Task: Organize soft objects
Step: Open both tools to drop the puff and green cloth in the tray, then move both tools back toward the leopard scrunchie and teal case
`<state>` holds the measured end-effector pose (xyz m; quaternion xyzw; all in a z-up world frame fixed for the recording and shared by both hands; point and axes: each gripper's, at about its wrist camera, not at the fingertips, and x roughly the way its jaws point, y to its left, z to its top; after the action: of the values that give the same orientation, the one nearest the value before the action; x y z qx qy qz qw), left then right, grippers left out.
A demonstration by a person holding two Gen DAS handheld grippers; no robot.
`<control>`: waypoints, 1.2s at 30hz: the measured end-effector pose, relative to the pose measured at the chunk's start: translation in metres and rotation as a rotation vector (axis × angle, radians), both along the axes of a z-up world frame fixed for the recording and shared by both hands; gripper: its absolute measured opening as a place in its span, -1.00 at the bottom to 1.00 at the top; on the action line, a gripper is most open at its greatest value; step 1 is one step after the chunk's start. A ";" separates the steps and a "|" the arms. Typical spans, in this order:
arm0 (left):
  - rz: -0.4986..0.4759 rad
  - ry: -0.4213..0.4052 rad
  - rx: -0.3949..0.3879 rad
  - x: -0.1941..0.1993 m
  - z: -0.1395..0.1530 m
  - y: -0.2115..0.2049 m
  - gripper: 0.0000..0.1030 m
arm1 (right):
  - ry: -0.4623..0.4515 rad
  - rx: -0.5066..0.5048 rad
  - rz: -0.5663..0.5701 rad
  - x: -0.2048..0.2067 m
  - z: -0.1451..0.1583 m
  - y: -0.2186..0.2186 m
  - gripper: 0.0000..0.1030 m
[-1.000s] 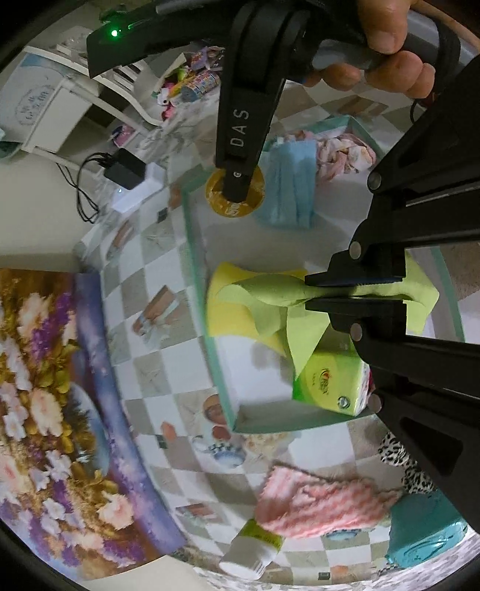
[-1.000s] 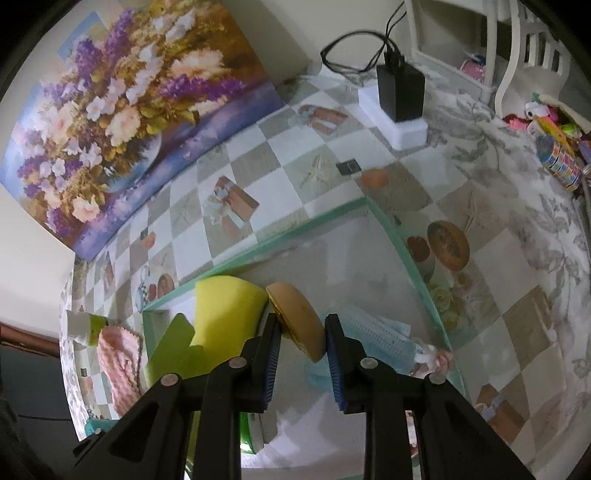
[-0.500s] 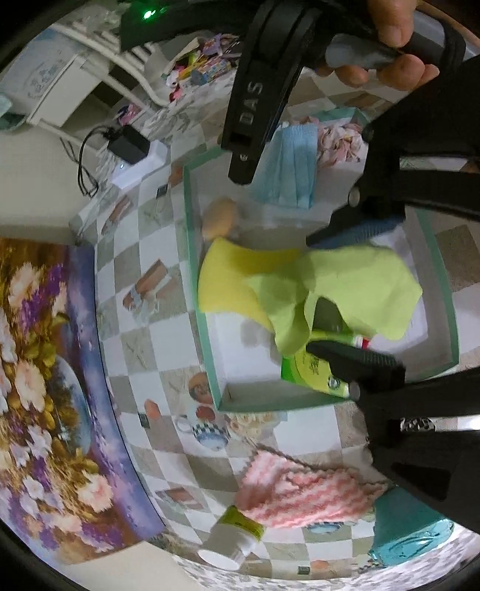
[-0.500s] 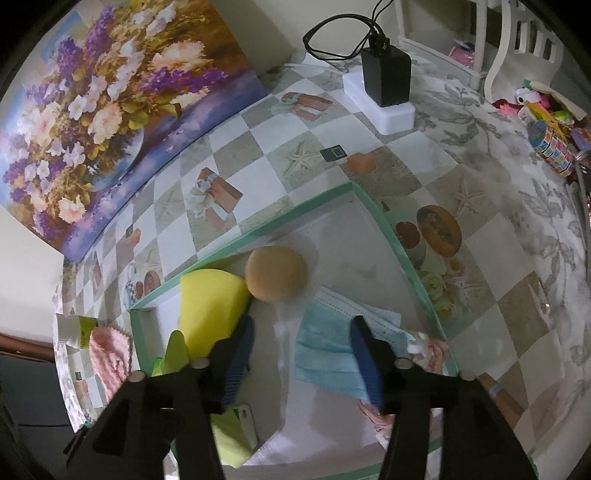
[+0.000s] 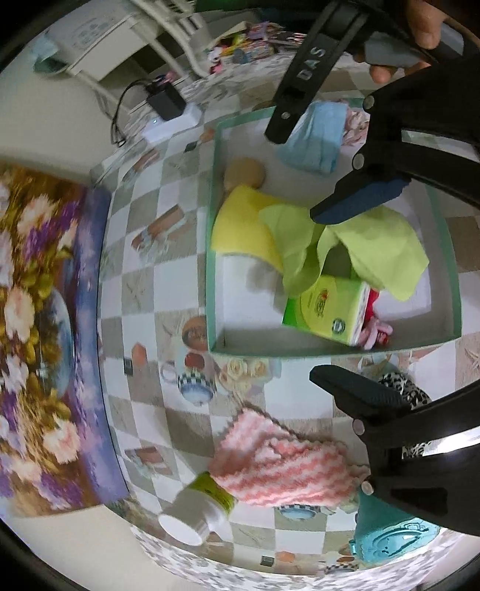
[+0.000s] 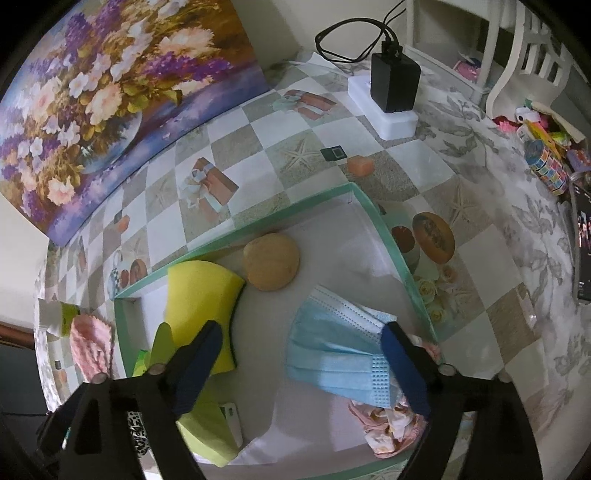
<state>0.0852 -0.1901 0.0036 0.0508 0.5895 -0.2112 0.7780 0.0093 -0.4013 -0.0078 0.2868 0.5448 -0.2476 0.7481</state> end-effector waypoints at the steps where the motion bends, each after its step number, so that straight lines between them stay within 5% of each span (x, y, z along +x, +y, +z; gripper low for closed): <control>1: 0.012 0.001 -0.002 0.002 0.000 0.003 0.57 | -0.001 -0.005 0.002 0.000 0.001 0.000 0.89; 6: 0.088 -0.001 0.007 0.012 -0.002 0.023 0.81 | 0.002 -0.028 0.018 0.002 0.003 0.005 0.97; 24: 0.357 -0.042 0.005 0.049 0.025 0.136 0.81 | -0.016 -0.079 0.105 0.013 0.028 0.040 1.00; 36: 0.544 -0.088 0.117 0.059 0.029 0.237 0.81 | -0.067 -0.102 0.167 0.019 0.054 0.072 1.00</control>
<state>0.1438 0.0471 0.0322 -0.0553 0.5583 0.0422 0.8267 0.0281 -0.3296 0.0463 0.2101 0.5281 -0.2018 0.7977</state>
